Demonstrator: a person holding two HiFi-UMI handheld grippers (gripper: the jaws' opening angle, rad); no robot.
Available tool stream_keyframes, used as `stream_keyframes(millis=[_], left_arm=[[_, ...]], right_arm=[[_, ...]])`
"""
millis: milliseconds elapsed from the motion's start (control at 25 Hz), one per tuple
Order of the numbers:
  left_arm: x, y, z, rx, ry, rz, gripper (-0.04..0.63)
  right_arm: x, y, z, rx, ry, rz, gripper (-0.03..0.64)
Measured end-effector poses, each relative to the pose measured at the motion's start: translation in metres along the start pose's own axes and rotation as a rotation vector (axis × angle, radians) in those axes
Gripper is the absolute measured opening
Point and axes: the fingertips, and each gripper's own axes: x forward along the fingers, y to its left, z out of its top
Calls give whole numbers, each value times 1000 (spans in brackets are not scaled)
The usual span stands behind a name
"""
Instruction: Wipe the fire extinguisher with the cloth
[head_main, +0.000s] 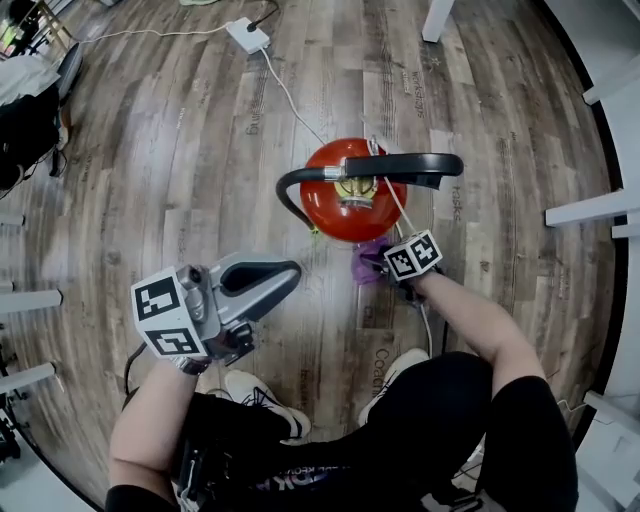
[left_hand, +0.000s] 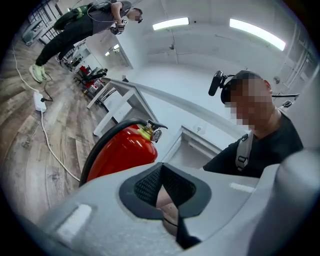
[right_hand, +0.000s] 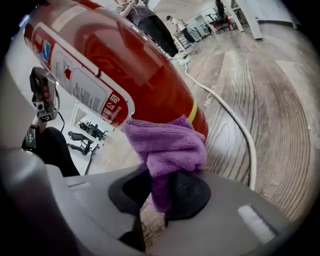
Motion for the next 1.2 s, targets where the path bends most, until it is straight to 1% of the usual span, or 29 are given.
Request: stream_keyframes(millis=[120, 240, 360, 480, 600, 720, 800, 880, 960, 1120, 1200], left_arm=[[-8, 4, -2, -6, 3, 29, -3], [-4, 5, 2, 21, 2, 34, -3], [3, 7, 6, 30, 0, 31, -3], [9, 13, 10, 32, -3, 33, -3], [11, 18, 16, 36, -17, 33, -3], [8, 19, 22, 32, -38, 32, -3], [6, 19, 25, 30, -47, 34, -3], [4, 19, 27, 31, -54, 36, -3], [0, 20, 29, 31, -62, 43, -3], [-7, 26, 35, 25, -86, 67, -3], [-9, 28, 38, 13, -99, 71, -3]], right_arm=[[-7, 7, 1, 11, -20, 33, 69], [-29, 32, 15, 2, -62, 86, 67], [-69, 86, 40, -48, -124, 195, 67], [-127, 157, 77, -123, -210, 317, 67], [-185, 218, 114, -169, -302, 390, 67], [-227, 251, 140, -146, -376, 401, 66], [-247, 262, 158, -132, -427, 393, 66], [-255, 267, 171, -112, -447, 371, 66], [-247, 268, 173, -88, -432, 365, 66], [-209, 266, 155, -70, -391, 362, 65], [-186, 254, 142, -25, -367, 340, 66]])
